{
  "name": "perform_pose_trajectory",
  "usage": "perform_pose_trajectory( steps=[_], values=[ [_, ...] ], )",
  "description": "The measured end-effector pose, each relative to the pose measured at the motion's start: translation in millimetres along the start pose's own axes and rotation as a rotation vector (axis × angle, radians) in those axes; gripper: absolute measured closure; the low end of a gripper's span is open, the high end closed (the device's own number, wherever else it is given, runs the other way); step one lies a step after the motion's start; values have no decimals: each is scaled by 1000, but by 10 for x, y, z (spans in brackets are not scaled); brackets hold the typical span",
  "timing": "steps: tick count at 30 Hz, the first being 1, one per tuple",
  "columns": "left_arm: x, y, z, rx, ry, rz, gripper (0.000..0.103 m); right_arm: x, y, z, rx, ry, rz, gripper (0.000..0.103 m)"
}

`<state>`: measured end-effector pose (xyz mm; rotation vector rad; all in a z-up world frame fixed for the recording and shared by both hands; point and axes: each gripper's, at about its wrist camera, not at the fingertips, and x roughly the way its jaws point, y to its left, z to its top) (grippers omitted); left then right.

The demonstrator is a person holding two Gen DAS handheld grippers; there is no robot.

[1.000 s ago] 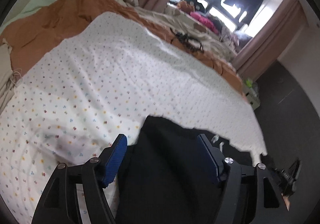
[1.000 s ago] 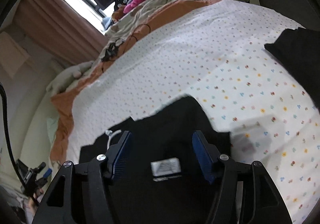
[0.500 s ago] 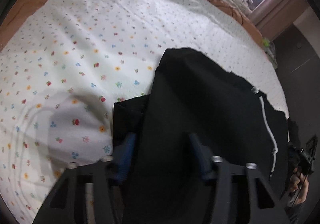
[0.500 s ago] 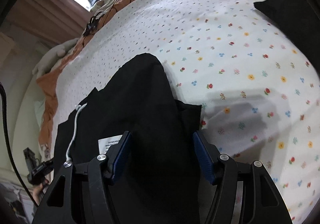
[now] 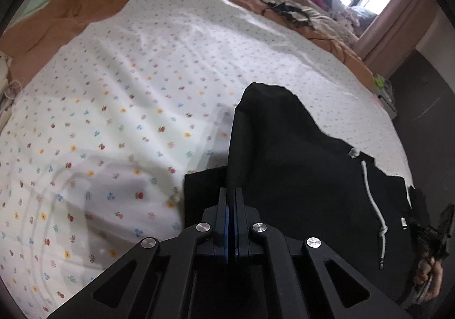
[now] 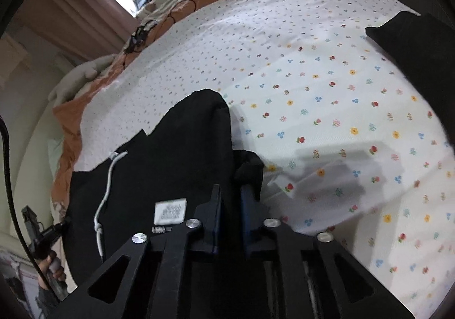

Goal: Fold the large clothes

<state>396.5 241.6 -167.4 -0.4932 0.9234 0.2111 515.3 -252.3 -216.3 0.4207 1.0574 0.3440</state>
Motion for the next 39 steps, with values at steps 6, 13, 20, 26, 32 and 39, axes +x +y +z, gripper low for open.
perform_pose_trajectory(
  steps=[6, 13, 20, 26, 32, 39],
  values=[
    [258, 203, -36, -60, 52, 9, 101, -283, -28, -40, -15, -58, -2, 55],
    [297, 117, 98, -56, 31, 7, 101, -30, 76, -159, -69, 49, 52, 86],
    [127, 62, 141, 2, 25, 2, 94, -14, 154, -154, -93, 4, -10, 99],
    [-248, 278, -53, -37, -13, 5, 46, 41, 32, -261, -51, 71, -66, 97],
    [-450, 410, -473, -47, -7, -42, 33, -302, 55, -398, -43, 18, -82, 77],
    [-386, 540, -883, -83, 51, -73, 40, -672, 300, -623, -83, -32, -44, 73]
  ],
)
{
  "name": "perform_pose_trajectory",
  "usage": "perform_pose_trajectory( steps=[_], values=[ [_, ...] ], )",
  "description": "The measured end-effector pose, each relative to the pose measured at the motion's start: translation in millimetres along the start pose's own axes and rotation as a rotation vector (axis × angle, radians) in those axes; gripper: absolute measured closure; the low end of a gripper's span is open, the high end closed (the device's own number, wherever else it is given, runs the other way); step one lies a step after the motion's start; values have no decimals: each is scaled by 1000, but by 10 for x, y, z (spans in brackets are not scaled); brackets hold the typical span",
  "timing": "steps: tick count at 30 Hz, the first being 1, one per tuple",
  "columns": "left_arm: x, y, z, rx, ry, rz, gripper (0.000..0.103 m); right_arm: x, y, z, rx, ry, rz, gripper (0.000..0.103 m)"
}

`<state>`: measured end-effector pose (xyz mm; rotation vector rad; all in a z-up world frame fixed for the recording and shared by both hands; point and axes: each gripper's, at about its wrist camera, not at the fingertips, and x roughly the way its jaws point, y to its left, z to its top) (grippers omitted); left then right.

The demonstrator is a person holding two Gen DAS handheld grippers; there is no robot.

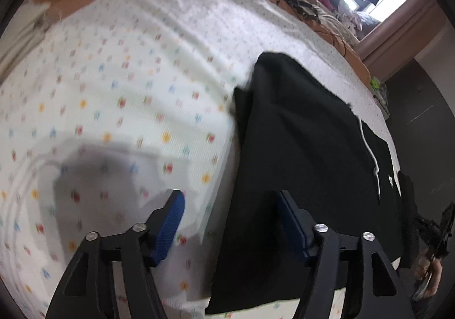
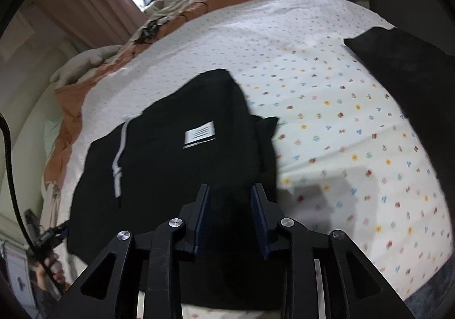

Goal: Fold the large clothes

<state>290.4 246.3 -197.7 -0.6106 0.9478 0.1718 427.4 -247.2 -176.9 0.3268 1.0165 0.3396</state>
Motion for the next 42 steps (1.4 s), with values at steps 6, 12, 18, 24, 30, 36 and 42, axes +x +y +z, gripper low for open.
perform_pose_trajectory(
  steps=[6, 12, 18, 24, 30, 36, 42],
  values=[
    [-99, 158, -194, -70, 15, -42, 42, -45, 452, -251, -58, 37, 80, 73],
    [-200, 281, -391, -151, 45, -145, 42, 232, 943, -529, -118, 113, 130, 73],
    [-230, 374, -574, -231, 79, -267, 42, 562, 1402, -755, -172, 193, 193, 73],
    [-118, 360, -563, -291, 88, -343, 42, 831, 1651, -940, -190, 245, 184, 73],
    [90, 189, -470, -298, 90, -382, 47, 998, 1679, -1235, -216, 325, 169, 72],
    [110, 169, -480, -304, 70, -359, 80, 965, 1678, -1158, -212, 336, 153, 77],
    [71, 181, -478, -307, 52, -366, 82, 1105, 1622, -865, -167, 300, 117, 78]
  ],
)
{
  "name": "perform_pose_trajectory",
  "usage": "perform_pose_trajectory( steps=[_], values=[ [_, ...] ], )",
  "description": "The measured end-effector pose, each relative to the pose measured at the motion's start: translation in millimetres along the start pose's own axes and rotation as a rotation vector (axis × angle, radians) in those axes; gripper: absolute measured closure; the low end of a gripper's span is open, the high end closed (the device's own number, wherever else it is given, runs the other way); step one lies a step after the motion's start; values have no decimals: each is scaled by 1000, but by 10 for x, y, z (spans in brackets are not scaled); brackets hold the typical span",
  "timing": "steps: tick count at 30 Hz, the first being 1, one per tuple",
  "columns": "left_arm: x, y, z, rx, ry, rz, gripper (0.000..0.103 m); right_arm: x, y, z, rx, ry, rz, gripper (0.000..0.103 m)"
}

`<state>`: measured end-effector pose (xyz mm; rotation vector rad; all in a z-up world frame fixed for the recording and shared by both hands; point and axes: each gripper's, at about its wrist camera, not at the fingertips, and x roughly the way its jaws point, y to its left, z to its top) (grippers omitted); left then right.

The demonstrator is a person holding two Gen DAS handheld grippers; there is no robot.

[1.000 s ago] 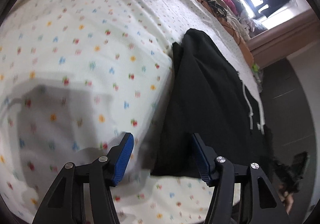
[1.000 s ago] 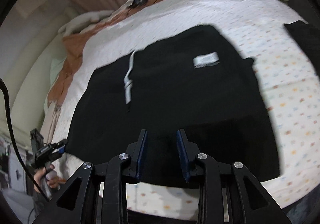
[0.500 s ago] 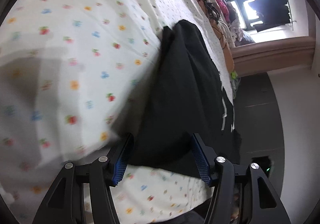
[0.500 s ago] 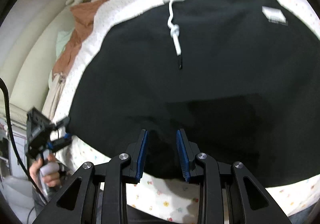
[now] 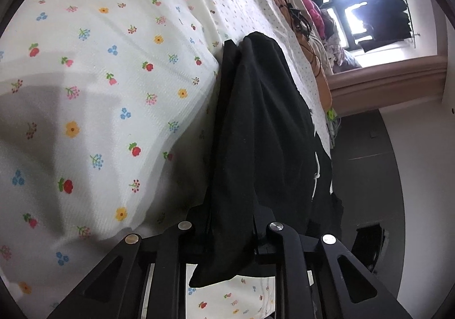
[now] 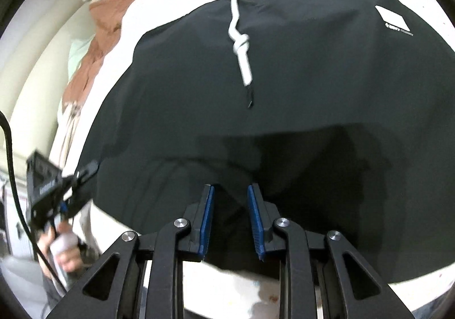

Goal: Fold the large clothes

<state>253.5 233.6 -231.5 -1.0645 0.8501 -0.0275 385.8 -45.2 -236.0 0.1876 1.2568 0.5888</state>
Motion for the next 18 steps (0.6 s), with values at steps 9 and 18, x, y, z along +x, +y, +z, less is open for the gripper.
perform_pose_trajectory(
  steps=[9, 18],
  values=[
    [22, 28, 10, 1, 7, 9, 82, 48, -90, 400, -5, -34, 8, 49],
    [28, 26, 10, 5, 4, 13, 82, 227, -51, 893, -28, -27, -9, 64]
  ],
)
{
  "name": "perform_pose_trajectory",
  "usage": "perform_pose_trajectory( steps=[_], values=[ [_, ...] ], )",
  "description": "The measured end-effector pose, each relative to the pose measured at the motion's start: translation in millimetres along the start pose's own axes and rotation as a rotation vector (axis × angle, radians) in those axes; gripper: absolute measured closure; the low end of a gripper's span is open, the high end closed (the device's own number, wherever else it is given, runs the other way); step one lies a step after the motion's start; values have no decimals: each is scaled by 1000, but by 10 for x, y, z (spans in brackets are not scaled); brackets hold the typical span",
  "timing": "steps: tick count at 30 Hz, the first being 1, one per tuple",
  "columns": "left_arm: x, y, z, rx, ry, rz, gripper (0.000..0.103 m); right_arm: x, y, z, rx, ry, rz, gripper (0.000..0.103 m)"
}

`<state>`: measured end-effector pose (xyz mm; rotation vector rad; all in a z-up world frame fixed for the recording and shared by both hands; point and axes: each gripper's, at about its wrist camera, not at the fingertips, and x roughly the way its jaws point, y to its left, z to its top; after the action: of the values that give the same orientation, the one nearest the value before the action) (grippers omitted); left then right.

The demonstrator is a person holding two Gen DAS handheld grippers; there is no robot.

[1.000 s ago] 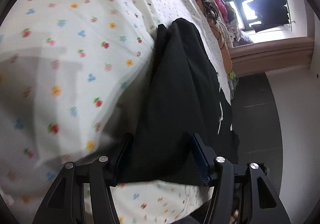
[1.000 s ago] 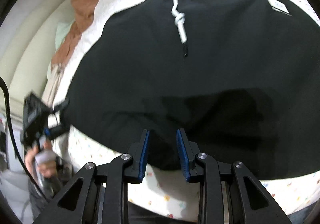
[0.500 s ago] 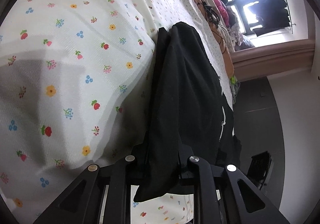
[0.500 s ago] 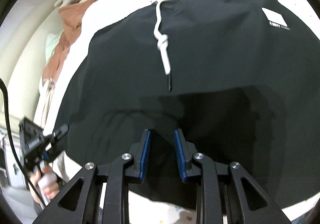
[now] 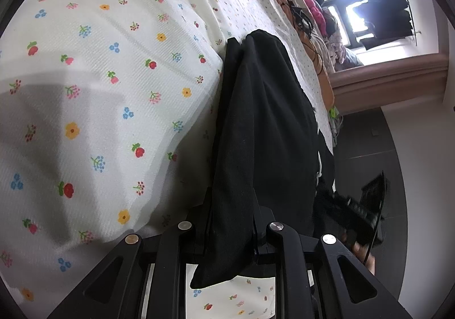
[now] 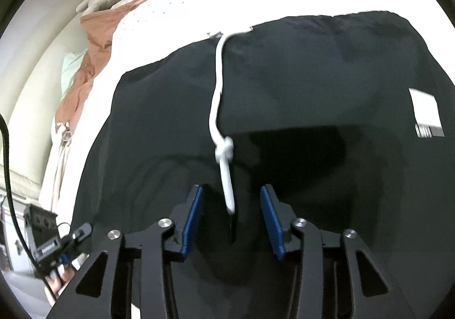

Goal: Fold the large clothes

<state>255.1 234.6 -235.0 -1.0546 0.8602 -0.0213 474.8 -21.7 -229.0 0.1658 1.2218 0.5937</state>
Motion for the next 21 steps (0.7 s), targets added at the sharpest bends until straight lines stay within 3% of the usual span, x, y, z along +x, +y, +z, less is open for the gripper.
perform_pose_trajectory(
  steps=[4, 8, 14, 21],
  values=[
    [14, -3, -7, 0, -1, 0, 82, 140, 58, 221, -20, 16, 4, 67],
    [33, -16, -7, -2, -2, 4, 82, 263, 64, 443, -29, 20, -18, 88],
    [41, -6, -19, -23, -13, 10, 82, 402, -6, 733, 0, 12, -36, 97],
    [30, 30, -25, -64, -25, 1, 82, 494, -32, 893, 13, 27, -64, 95]
  ],
)
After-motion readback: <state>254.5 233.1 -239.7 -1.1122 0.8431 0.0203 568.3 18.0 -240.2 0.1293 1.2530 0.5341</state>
